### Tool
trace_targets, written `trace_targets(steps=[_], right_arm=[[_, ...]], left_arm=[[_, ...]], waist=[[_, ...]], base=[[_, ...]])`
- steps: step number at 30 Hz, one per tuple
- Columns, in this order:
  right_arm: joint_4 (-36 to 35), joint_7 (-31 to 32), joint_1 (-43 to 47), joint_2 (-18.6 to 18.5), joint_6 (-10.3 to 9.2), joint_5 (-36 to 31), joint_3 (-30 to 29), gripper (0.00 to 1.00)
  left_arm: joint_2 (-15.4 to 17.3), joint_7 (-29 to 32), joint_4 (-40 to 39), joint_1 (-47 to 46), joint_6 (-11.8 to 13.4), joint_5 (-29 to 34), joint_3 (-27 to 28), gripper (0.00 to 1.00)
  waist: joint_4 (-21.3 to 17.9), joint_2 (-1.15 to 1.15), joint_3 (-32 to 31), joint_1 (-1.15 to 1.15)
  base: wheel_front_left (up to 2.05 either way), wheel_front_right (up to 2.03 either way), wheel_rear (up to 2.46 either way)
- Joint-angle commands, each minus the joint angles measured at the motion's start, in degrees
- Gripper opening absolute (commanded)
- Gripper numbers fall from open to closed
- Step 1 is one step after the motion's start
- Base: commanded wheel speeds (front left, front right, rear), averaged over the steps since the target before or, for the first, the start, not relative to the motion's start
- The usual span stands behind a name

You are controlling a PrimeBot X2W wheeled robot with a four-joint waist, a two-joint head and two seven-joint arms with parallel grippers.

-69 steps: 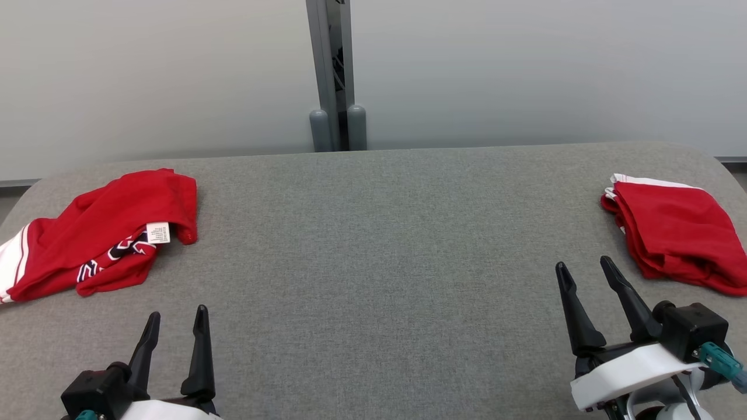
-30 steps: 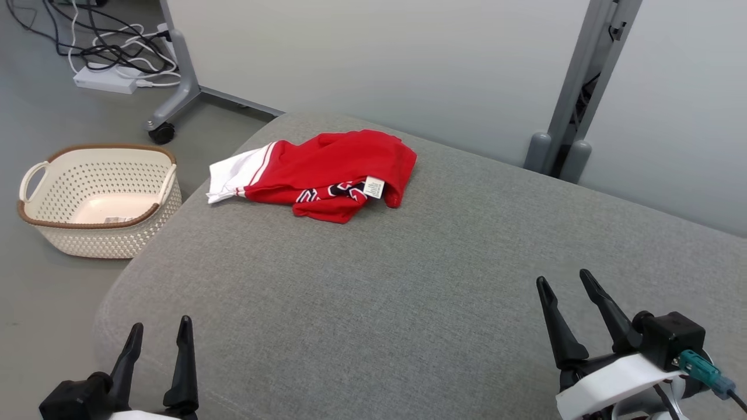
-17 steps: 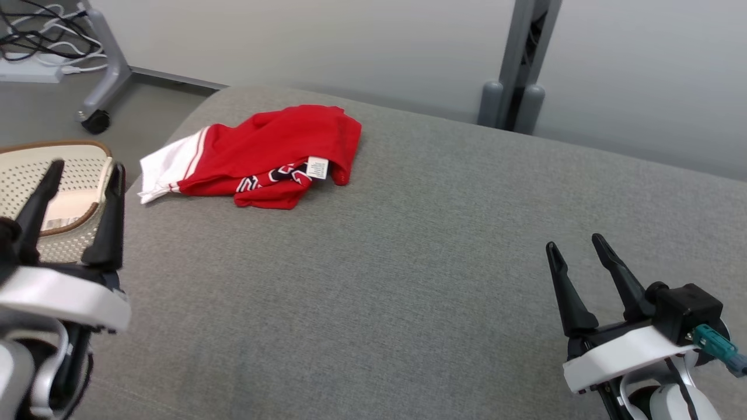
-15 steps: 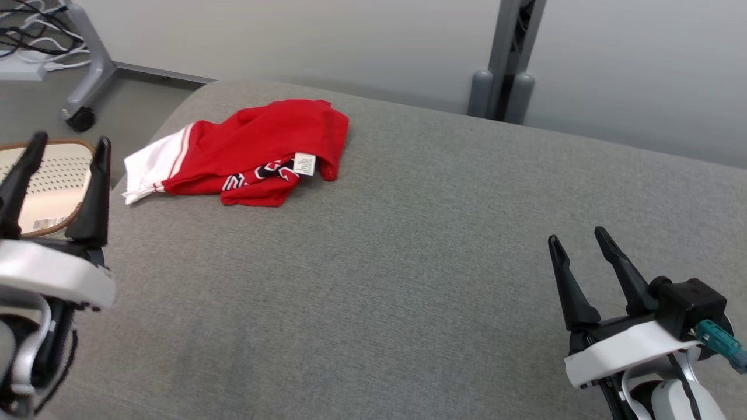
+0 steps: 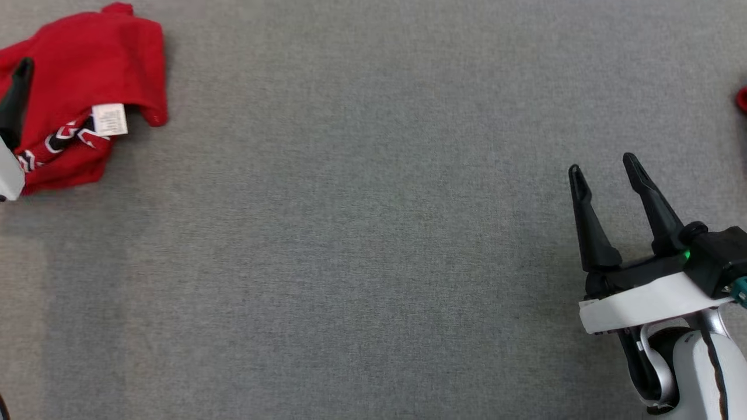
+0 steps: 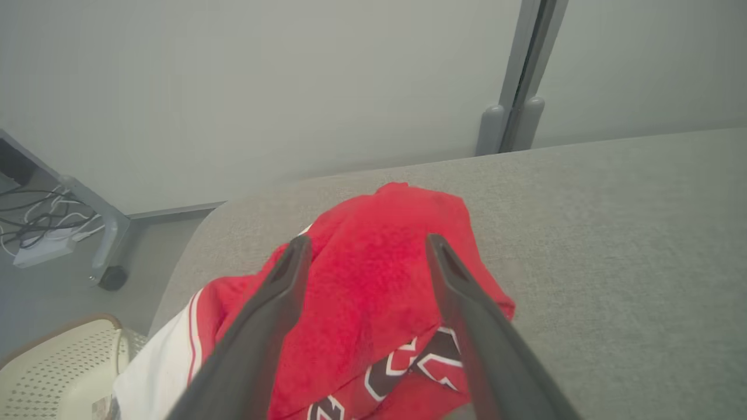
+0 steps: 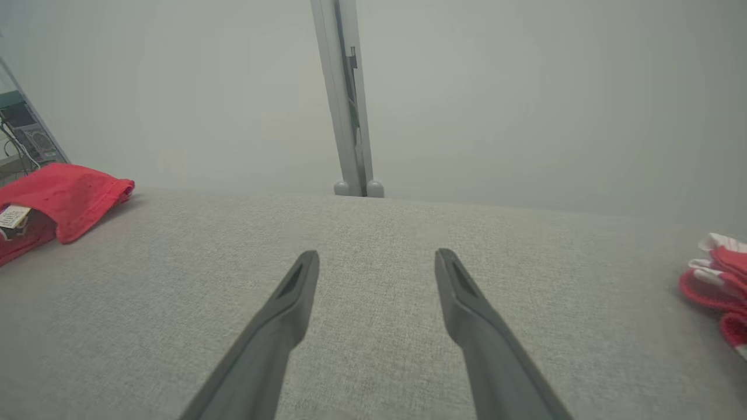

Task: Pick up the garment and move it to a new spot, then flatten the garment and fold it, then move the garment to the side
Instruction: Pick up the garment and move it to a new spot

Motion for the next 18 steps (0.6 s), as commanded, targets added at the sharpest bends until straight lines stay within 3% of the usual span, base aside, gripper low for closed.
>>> trace_targets(steps=[1,6,11,14,16,18], right_arm=[[-0.6,0.2,-0.8,-0.3,0.01,-0.4,-0.2,1.0],[-1.8,0.3,-1.7,-0.3,0.01,-0.8,-0.2,1.0],[-2.0,-0.1,-2.4,-0.3,0.01,-1.0,-0.1,1.0],[-1.8,-0.2,-2.4,-0.3,0.01,-1.1,-0.2,1.0],[-1.4,-0.2,-2.6,-0.3,0.01,-1.1,0.1,1.0],[-1.1,-0.1,-2.8,-0.3,0.01,-0.9,0.3,1.0]], left_arm=[[-0.2,0.5,1.8,-1.8,-0.7,-0.6,-0.1,1.0],[-0.6,3.2,7.6,-5.6,-2.9,-1.7,-0.9,1.0],[-1.1,3.9,13.4,-7.2,-2.5,-0.9,-2.0,1.0],[-1.6,4.7,17.3,-7.3,-1.8,-1.0,-2.4,0.53],[-1.9,3.9,20.4,-7.3,-0.6,-0.4,-2.7,0.0],[-2.2,2.2,21.6,-7.7,-0.6,-0.2,-2.7,0.0]], waist=[[-3.3,0.0,4.7,0.0],[-4.4,0.0,8.6,0.0],[-4.9,0.0,10.0,0.0],[-4.9,0.0,10.1,0.0],[-4.7,0.0,9.9,0.0],[-4.4,0.0,9.5,0.0]], base=[[0.0,0.0,0.0],[0.0,0.0,0.0],[0.0,0.0,0.0],[0.0,0.0,0.0],[0.0,0.0,0.0],[0.0,0.0,0.0]])
